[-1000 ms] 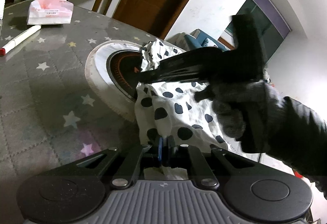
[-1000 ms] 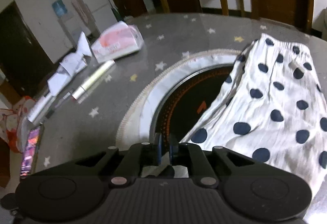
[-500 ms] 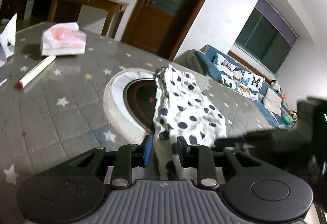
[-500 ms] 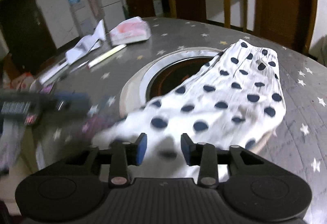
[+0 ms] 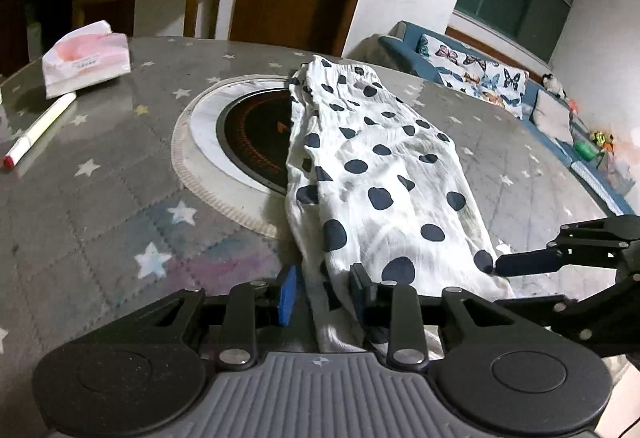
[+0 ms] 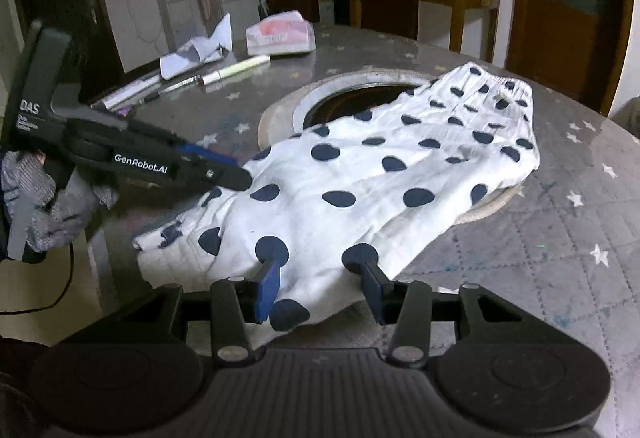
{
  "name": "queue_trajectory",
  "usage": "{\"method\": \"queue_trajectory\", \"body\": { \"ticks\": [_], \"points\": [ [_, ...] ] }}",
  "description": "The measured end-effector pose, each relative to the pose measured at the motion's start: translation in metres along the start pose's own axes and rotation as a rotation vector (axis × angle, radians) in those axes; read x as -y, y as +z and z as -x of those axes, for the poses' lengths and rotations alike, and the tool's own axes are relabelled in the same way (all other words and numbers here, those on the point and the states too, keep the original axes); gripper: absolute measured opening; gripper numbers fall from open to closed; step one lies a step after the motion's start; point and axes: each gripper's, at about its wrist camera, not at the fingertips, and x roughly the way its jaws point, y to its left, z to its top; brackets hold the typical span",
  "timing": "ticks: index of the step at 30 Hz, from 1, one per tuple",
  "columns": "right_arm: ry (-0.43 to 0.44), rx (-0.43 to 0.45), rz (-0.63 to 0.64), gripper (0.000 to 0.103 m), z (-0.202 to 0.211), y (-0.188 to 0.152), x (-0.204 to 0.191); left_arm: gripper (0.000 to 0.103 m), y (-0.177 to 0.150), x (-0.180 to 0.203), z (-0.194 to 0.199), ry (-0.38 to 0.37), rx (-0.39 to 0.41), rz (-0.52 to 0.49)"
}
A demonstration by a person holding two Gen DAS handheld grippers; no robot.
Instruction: Fold clothes
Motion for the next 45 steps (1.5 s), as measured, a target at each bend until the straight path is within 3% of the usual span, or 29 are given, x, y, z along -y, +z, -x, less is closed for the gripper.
{"method": "queue_trajectory", "body": {
  "ticks": [5,9,15,19,22,23,25,29,33,38,41,45],
  "points": [
    [0.048,0.043,0.005,0.046,0.015,0.0,-0.008,0.036,0.003,0.002,0.026,-0.023,0.028,0.019],
    [0.113,0.055,0.044,0.046,0.022,-0.001,-0.024,0.037,-0.005,0.011,0.04,-0.094,0.002,0.027],
    [0.123,0.052,0.06,0.05,0.02,-0.007,-0.034,0.037,-0.019,0.016,0.028,-0.11,-0.052,0.072],
    [0.124,0.052,0.063,0.055,0.019,-0.01,-0.038,0.034,-0.022,0.02,0.026,-0.133,-0.043,0.072],
    [0.113,0.057,0.043,0.055,0.018,-0.011,-0.036,0.019,-0.022,0.022,0.025,-0.143,-0.035,0.073],
    [0.111,0.06,0.04,0.055,0.019,-0.01,-0.036,0.01,-0.021,0.023,0.026,-0.146,-0.029,0.073],
    [0.109,0.072,0.042,0.055,0.022,-0.008,-0.037,0.005,-0.017,0.021,0.038,-0.152,0.005,0.076],
    [0.115,0.106,0.054,0.057,0.028,-0.002,-0.04,0.003,-0.008,0.017,0.063,-0.157,0.08,0.078],
    [0.117,0.101,0.05,0.057,0.025,-0.003,-0.04,0.003,-0.007,0.01,0.059,-0.15,0.056,0.095],
    [0.118,0.088,0.043,0.058,0.02,-0.005,-0.04,0.015,-0.012,0.01,0.04,-0.141,0.018,0.106],
    [0.118,0.081,0.038,0.059,0.017,-0.007,-0.04,0.039,-0.014,0.01,0.028,-0.127,0.0,0.111],
    [0.118,0.08,0.03,0.063,0.015,-0.007,-0.038,0.04,-0.015,0.01,0.018,-0.131,-0.01,0.116]
  ]
}}
